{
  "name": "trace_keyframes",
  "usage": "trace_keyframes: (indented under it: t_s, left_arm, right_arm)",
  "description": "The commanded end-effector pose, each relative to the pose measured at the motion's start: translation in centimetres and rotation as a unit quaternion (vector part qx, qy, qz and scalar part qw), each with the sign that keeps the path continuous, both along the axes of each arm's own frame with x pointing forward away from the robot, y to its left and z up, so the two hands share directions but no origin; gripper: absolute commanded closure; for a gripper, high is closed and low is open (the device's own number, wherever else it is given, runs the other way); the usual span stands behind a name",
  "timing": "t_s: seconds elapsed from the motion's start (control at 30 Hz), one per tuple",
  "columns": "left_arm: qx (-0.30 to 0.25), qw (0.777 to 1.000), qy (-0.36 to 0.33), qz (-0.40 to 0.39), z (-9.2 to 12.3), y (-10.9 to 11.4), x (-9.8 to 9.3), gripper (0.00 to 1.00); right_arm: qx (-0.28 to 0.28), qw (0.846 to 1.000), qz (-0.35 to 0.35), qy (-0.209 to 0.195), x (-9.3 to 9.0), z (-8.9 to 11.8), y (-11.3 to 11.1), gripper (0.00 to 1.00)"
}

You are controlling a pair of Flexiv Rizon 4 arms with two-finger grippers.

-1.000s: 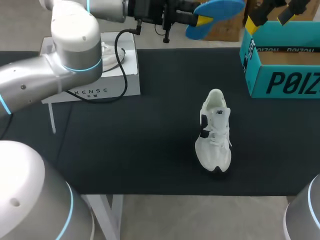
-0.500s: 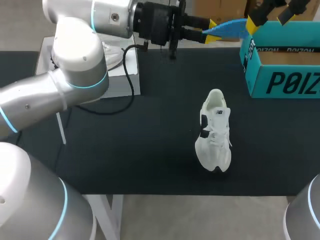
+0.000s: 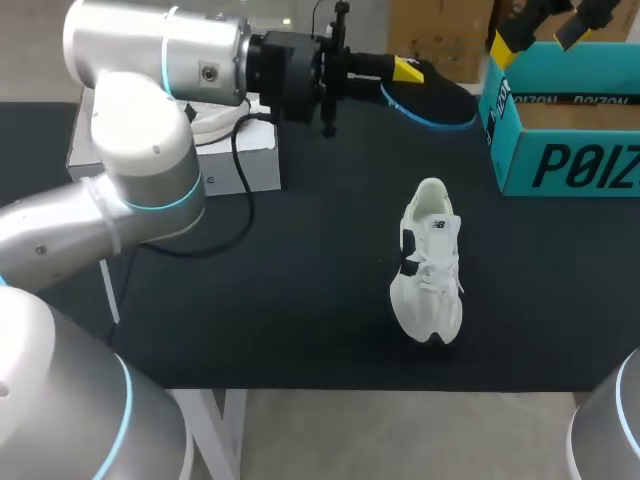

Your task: Take the shoe out of the shoebox, open the shoe tongue, remove and reinsert the insole, then place the shoe into the shoebox

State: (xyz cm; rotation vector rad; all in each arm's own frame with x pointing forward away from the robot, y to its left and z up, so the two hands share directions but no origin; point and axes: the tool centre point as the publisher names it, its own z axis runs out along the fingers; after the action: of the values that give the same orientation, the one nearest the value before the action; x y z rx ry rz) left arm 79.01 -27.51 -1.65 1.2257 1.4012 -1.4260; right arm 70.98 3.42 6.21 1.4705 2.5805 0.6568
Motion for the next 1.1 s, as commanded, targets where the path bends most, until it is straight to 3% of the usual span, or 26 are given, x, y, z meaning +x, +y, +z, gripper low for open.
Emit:
trace_keyframes:
  t_s: [0.03, 0.43, 0.53, 0.67, 1.1]
  left_arm:
    - [0.001, 1.0, -0.001, 0.002, 0.1, 0.1, -0.2, 1.0]
    - [0.001, 1.0, -0.001, 0.002, 0.1, 0.1, -0.2, 1.0]
    - [0.082, 0.984, -0.158, -0.004, 3.0, 1.1, 0.7, 1.0]
    - [0.093, 0.948, -0.304, -0.02, 4.6, 1.5, 0.4, 1.0]
    - [0.004, 0.91, -0.414, -0.03, 2.6, 1.2, -1.6, 1.0]
  right_arm:
    - [-0.001, 1.0, 0.0, 0.002, 0.2, 0.1, 0.1, 0.0]
    - [-0.001, 1.0, 0.0, 0.002, 0.2, 0.1, 0.1, 0.0]
    - [-0.001, 1.0, 0.0, 0.002, 0.2, 0.1, 0.1, 0.0]
    - [-0.001, 1.0, 0.0, 0.002, 0.2, 0.1, 0.1, 0.0]
    - [-0.001, 1.0, 0.0, 0.002, 0.2, 0.1, 0.1, 0.0]
